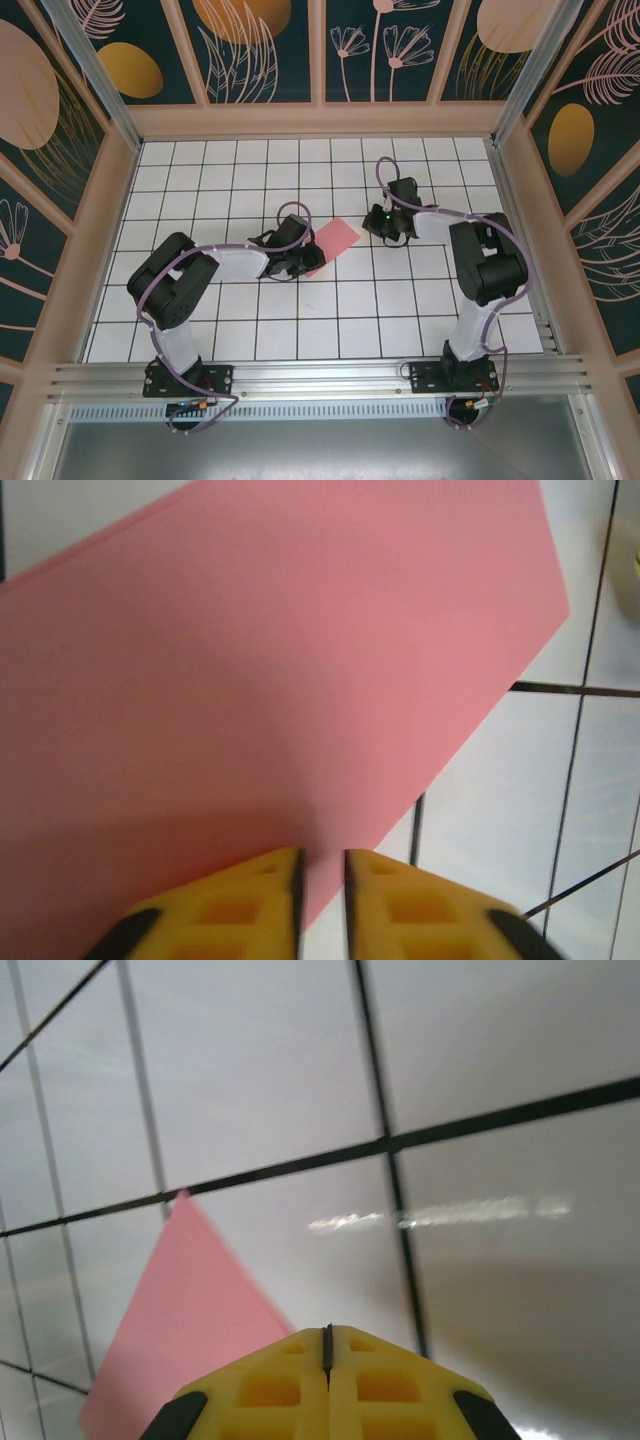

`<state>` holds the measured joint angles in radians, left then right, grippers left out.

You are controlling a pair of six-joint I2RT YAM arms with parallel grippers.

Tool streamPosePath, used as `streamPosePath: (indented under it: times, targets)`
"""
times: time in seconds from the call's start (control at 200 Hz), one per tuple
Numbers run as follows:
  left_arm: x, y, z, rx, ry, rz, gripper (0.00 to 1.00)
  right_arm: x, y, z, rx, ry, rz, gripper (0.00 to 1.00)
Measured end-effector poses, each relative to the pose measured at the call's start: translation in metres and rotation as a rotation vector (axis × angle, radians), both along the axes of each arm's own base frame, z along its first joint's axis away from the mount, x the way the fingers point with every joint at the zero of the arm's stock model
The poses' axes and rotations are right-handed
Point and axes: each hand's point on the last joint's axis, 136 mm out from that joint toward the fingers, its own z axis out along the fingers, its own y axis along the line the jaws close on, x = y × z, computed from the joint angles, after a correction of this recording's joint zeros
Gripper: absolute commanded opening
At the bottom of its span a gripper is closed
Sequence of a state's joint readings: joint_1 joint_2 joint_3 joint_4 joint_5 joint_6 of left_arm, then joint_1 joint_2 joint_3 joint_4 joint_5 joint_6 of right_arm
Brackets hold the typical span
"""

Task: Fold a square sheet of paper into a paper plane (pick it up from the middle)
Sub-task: Rotate the square sheet of paper at the center of the table.

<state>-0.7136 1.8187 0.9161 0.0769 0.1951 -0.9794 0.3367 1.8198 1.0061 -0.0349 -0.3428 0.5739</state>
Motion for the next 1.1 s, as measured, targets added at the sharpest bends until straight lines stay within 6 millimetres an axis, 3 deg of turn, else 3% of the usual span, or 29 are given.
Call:
streamPosePath:
  times: [0.045,0.16,0.25,0.355,0.545,0.691,0.861,1.101]
  targets:
    - [0.004,0.000,0.007,0.006,-0.012,0.004,0.41,-0.007,0.008,0.010,-0.006,-0.022,0.020,0.08]
    - [0.009,0.011,0.029,0.023,-0.053,0.022,0.50,-0.028,0.042,0.026,-0.015,-0.067,0.094,0.12]
    - [0.020,0.028,0.055,0.011,-0.107,0.071,0.53,-0.049,0.072,0.023,-0.019,-0.058,0.157,0.13]
    - [0.032,0.066,0.074,0.008,-0.155,0.169,0.57,-0.072,0.097,0.009,-0.032,-0.023,0.214,0.13]
    - [0.026,0.127,0.058,0.096,-0.125,0.294,0.64,-0.089,0.133,-0.023,-0.073,0.046,0.289,0.11]
    - [0.018,0.153,0.048,0.144,-0.099,0.352,0.67,-0.085,0.164,-0.016,-0.063,0.016,0.330,0.10]
    - [0.018,0.162,0.046,0.160,-0.098,0.378,0.69,-0.087,0.185,-0.017,-0.062,0.008,0.363,0.09]
    - [0.018,0.162,0.046,0.159,-0.098,0.378,0.71,-0.089,0.186,-0.024,-0.089,0.009,0.404,0.05]
